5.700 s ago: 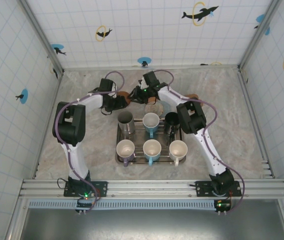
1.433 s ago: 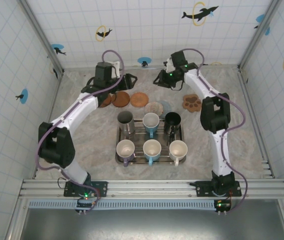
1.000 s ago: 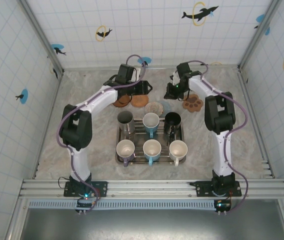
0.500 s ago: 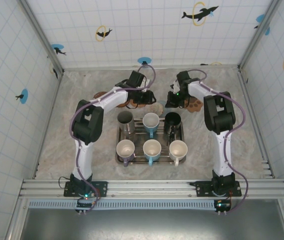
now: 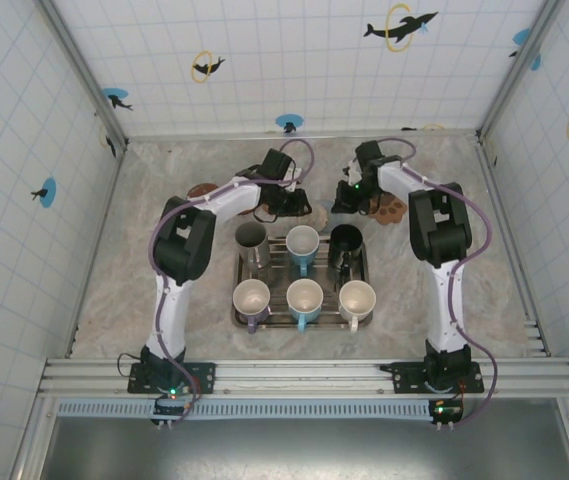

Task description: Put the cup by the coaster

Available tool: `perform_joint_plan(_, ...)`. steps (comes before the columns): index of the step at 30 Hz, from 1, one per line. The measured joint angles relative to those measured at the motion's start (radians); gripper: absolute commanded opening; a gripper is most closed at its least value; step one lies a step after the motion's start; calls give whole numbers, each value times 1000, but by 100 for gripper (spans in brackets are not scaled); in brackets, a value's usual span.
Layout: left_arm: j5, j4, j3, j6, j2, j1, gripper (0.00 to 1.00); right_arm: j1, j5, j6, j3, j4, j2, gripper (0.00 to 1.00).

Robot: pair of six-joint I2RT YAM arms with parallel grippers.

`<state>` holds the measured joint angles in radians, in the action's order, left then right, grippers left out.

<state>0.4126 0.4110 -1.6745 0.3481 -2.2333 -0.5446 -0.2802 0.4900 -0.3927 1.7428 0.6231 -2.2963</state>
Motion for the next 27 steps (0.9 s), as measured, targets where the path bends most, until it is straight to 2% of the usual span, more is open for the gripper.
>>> perform_joint_plan(27, 47, -85, -156, 45, -144, 0, 36, 95, -44, 8, 64, 14, -33, 0)
